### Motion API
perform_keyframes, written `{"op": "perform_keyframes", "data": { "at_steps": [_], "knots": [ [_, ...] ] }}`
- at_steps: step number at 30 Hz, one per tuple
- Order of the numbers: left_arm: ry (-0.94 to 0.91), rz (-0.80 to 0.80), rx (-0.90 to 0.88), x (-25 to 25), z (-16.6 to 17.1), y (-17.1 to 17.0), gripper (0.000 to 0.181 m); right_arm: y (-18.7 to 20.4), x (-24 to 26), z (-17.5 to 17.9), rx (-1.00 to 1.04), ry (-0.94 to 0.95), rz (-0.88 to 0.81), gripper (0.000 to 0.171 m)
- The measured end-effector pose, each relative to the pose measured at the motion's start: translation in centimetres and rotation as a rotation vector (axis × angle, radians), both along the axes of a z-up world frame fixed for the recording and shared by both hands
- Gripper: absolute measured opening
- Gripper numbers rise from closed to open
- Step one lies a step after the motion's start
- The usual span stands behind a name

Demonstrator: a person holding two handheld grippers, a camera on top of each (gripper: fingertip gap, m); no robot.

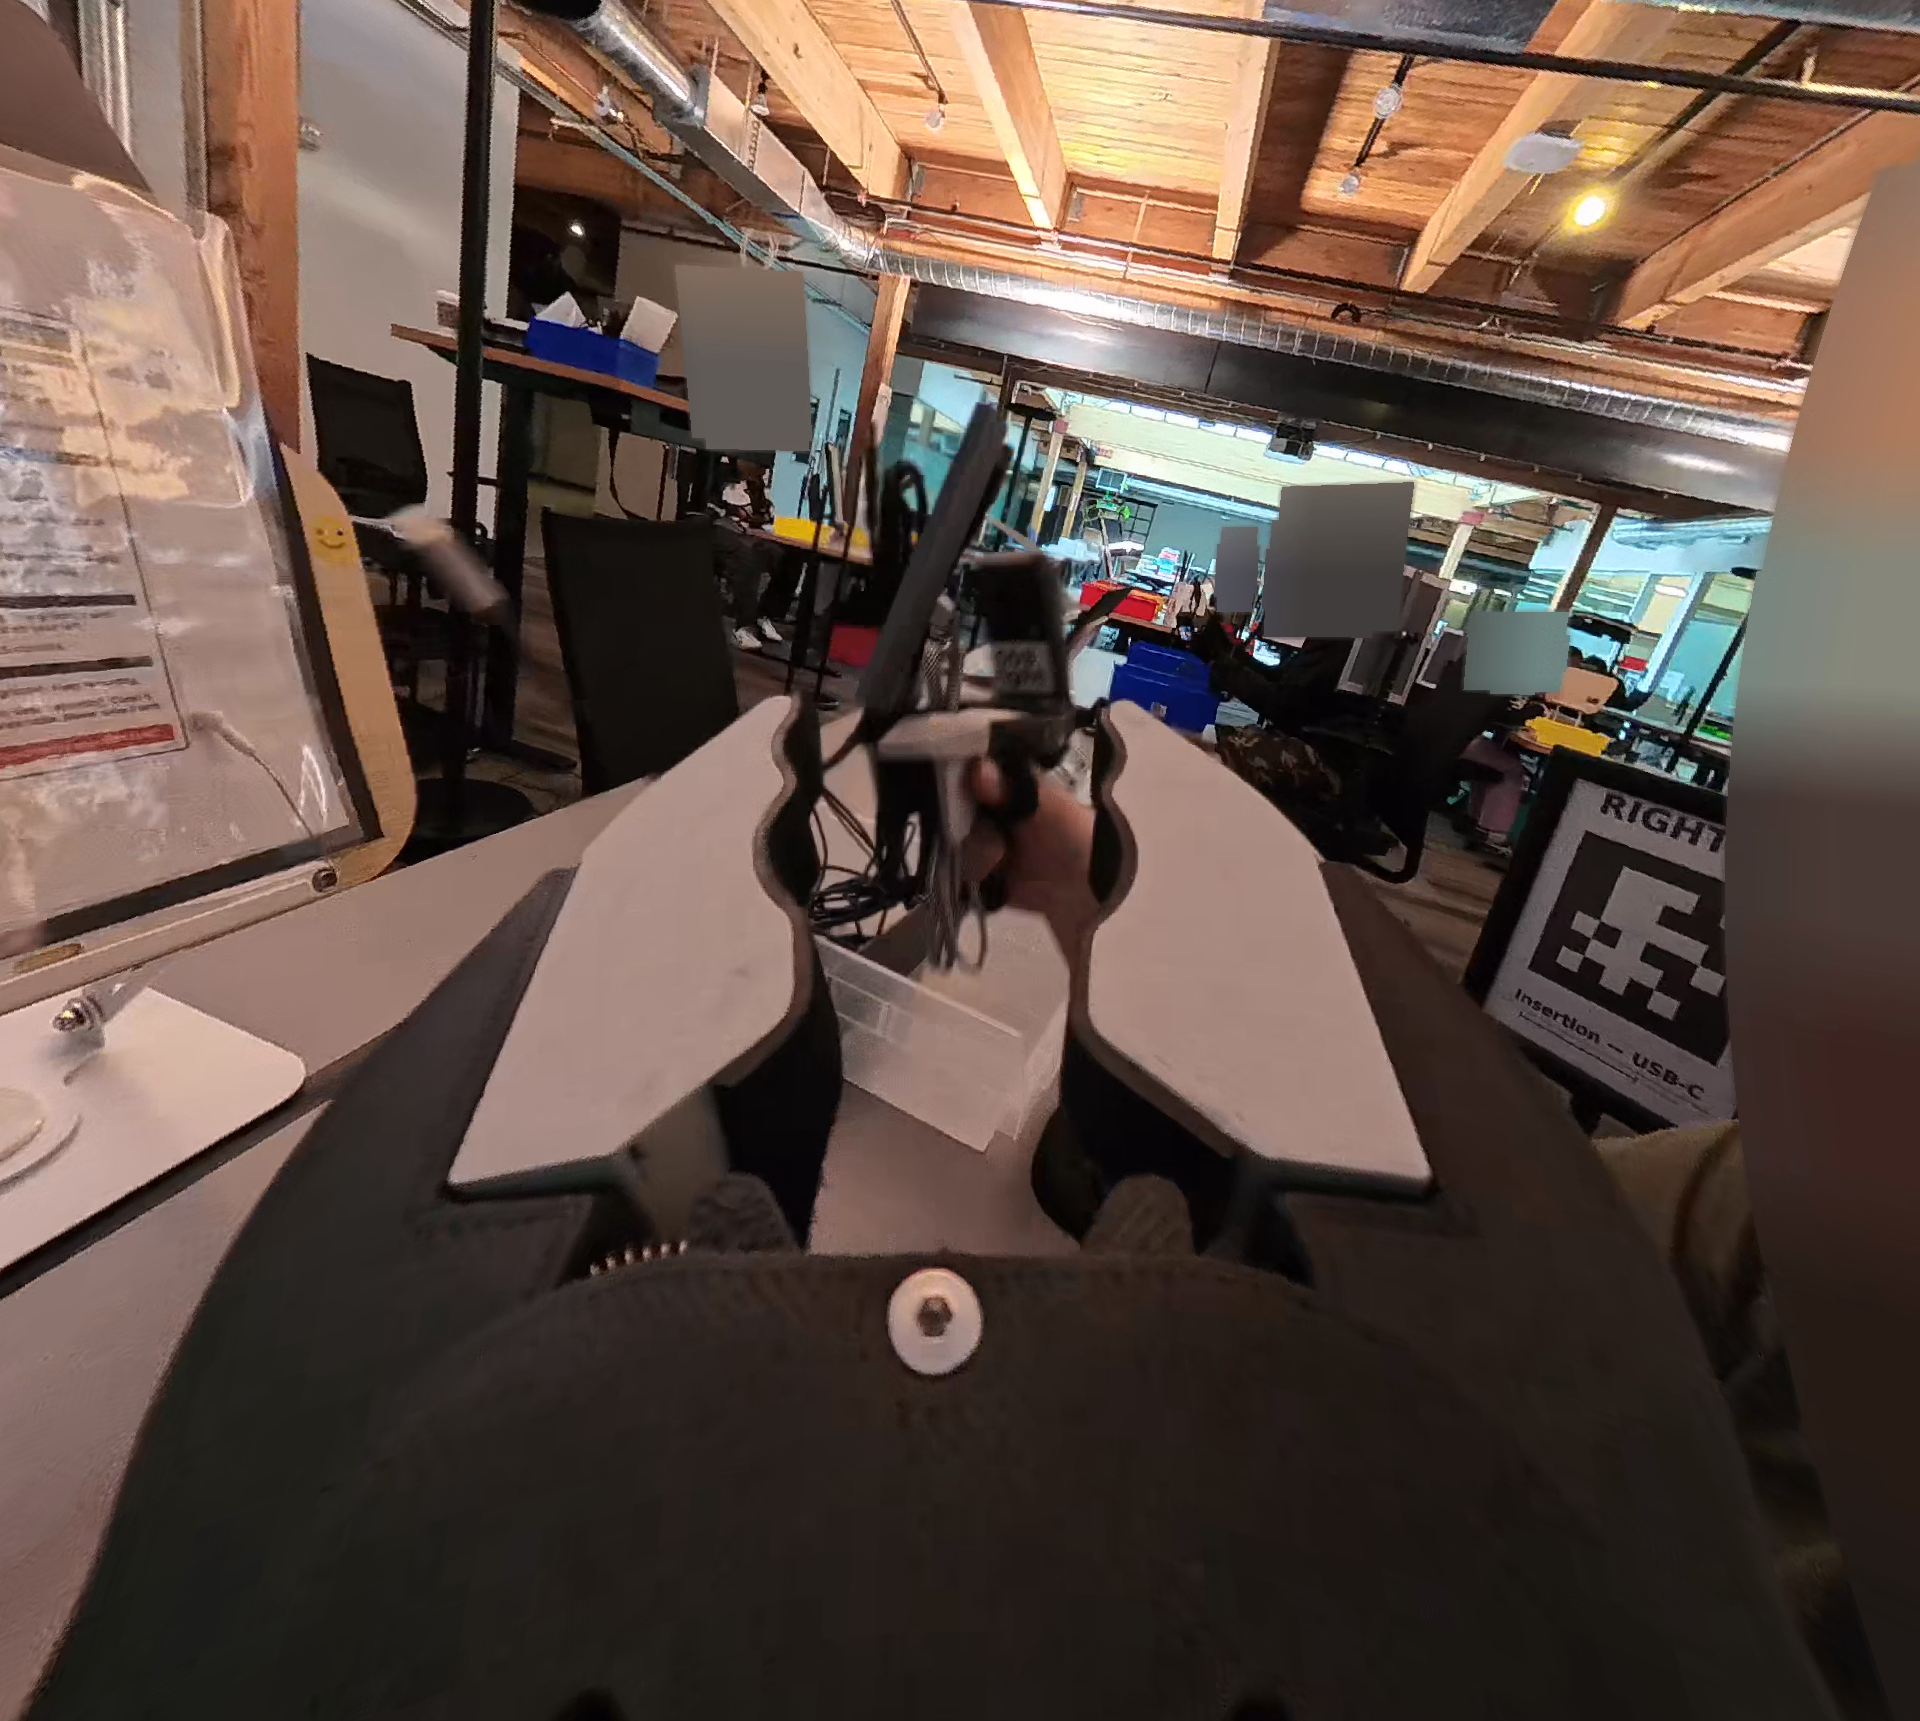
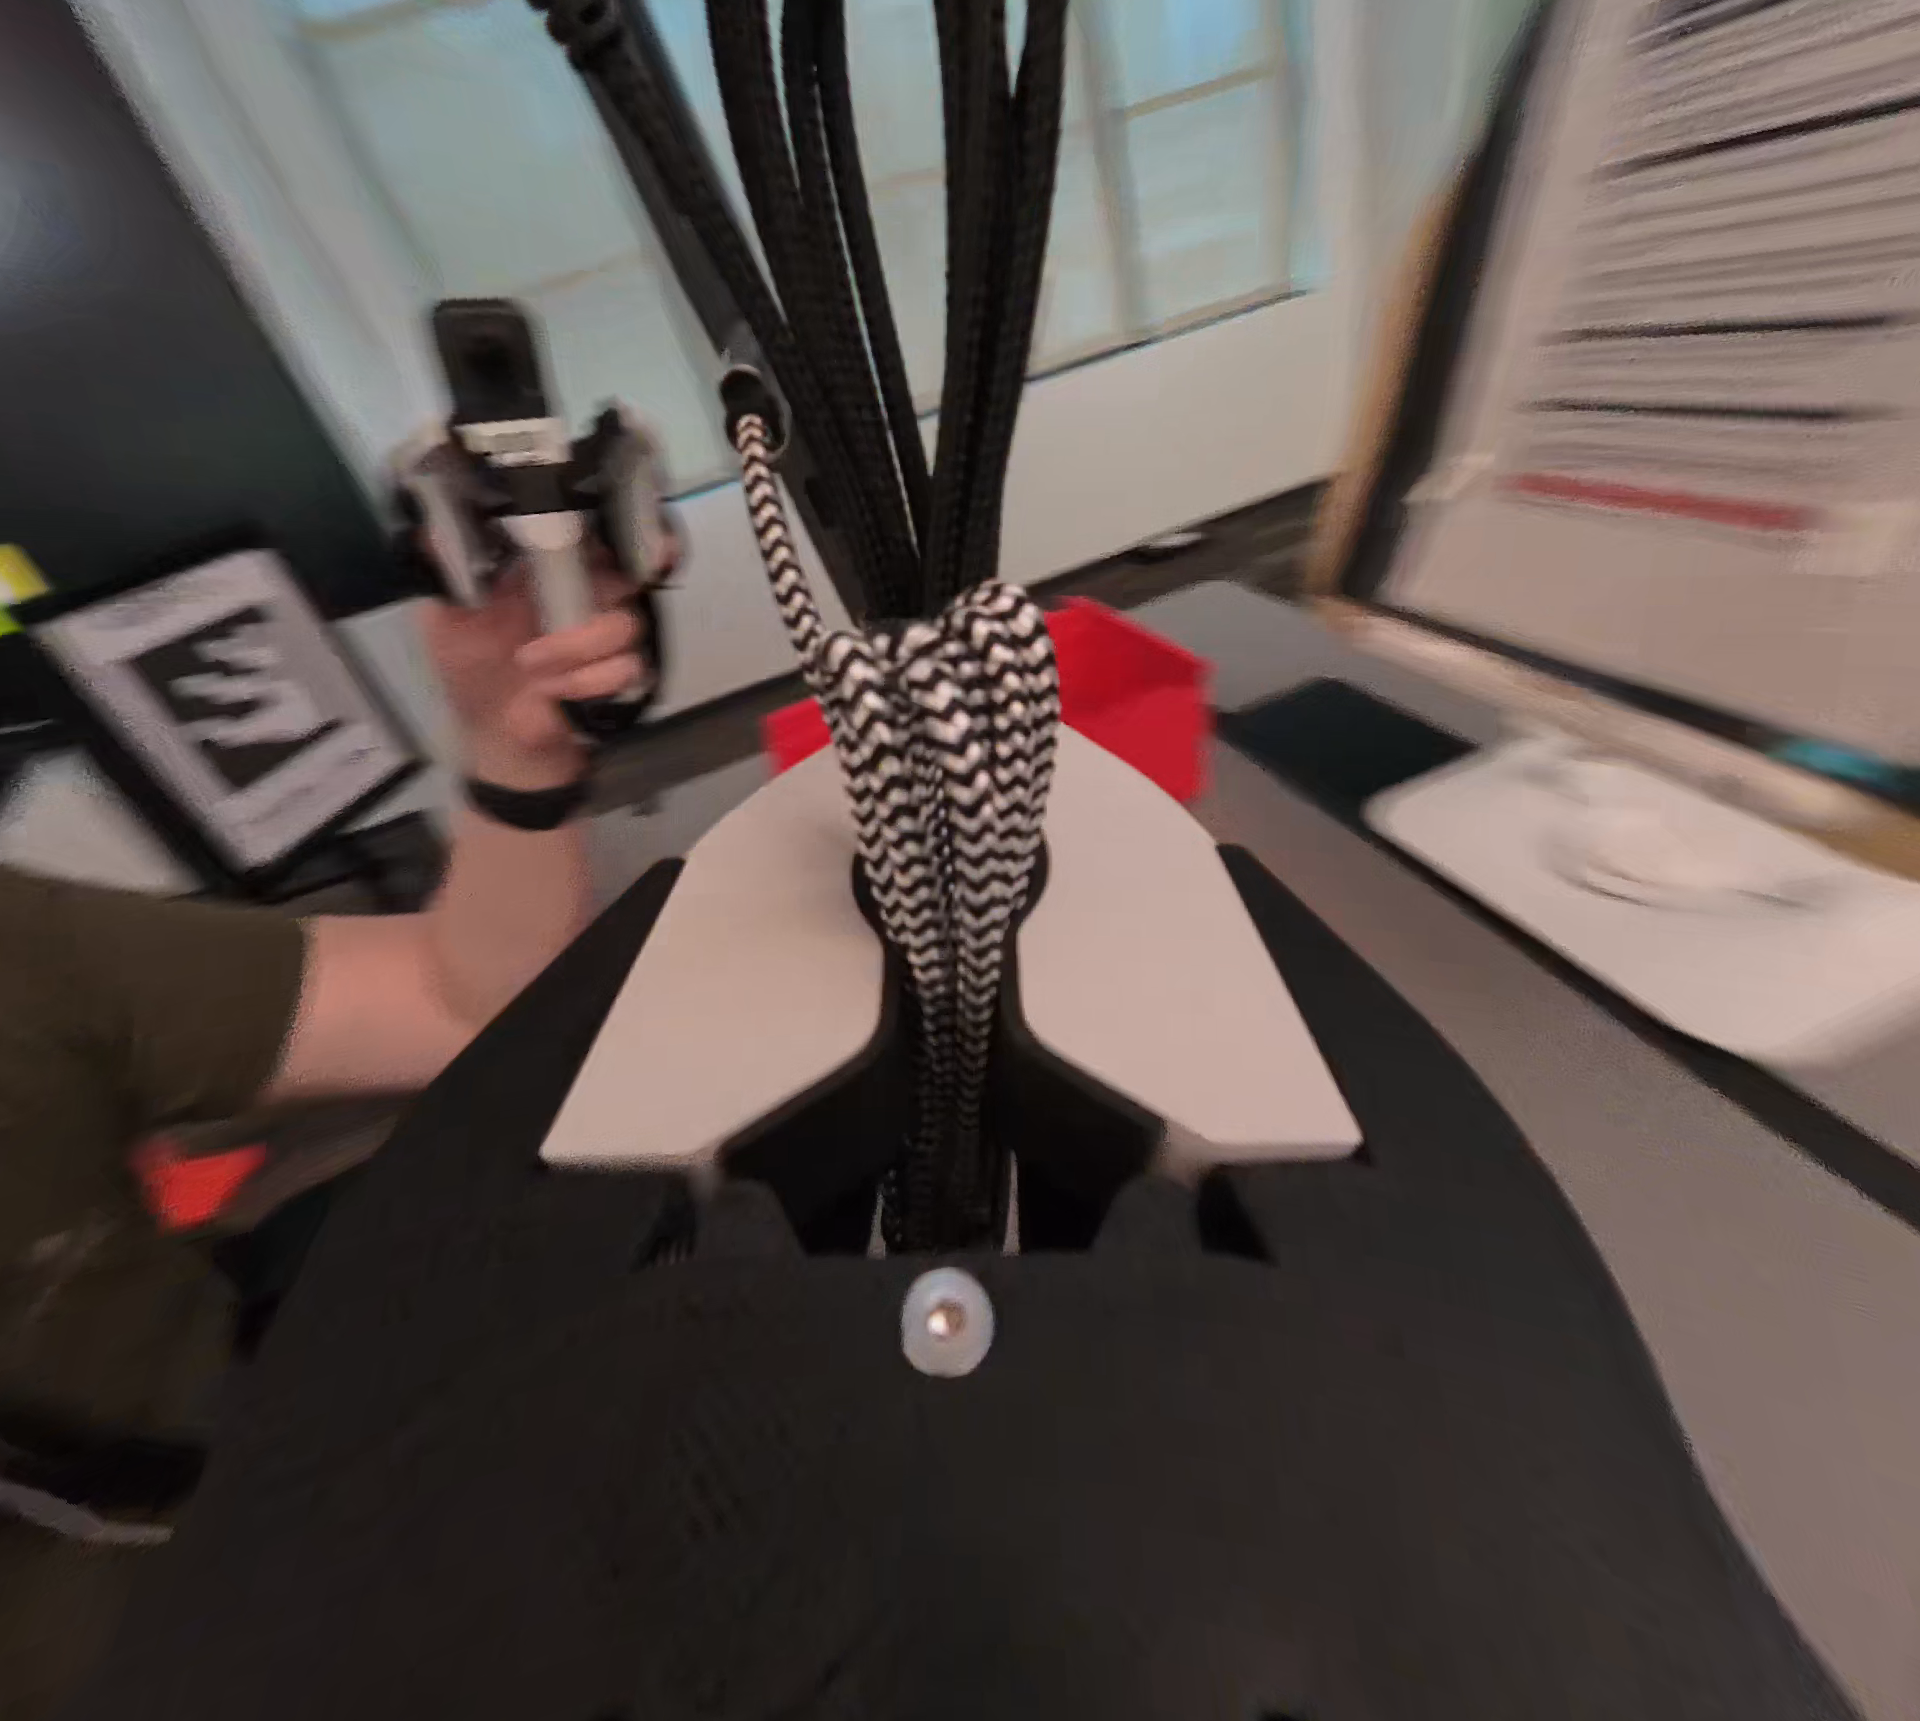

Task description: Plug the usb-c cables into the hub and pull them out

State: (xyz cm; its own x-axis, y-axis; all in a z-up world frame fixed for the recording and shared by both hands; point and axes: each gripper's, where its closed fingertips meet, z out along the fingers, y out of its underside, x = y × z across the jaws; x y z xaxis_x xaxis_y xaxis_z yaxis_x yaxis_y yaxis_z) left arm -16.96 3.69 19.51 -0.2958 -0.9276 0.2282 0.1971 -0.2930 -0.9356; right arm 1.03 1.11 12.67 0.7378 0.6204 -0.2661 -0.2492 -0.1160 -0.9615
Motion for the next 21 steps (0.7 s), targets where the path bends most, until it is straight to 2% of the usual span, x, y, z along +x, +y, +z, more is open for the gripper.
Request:
{"op": "perform_keyframes", "data": {
  "at_steps": [3, 5, 7, 9, 13, 21],
  "knots": [
    [0.024, -0.013, 0.011, 0.2, -0.4, -0.3, 0.048, -4.1, 10.1, -1.4, -0.104, -0.189, -0.396, 0.011],
    [0.038, -0.026, 0.008, 0.5, -0.6, -0.5, 0.048, -7.2, 15.7, -3.5, -0.194, -0.286, -0.583, 0.011],
    [0.054, -0.033, 0.005, 0.8, -1.0, -0.6, 0.048, -9.4, 19.5, -4.3, -0.189, -0.281, -0.697, 0.011],
    [0.074, -0.040, 0.004, 1.2, -1.4, -0.7, 0.048, -10.6, 21.9, -4.9, -0.160, -0.262, -0.752, 0.011],
    [0.117, -0.047, 0.003, 2.1, -2.4, -0.9, 0.048, -11.0, 24.0, -7.9, -0.232, -0.388, -0.754, 0.011],
    [0.191, -0.065, -0.004, 3.5, -4.2, -0.8, 0.047, -10.6, 23.3, -11.6, -0.390, -0.656, -0.581, 0.011]
  ]
}}
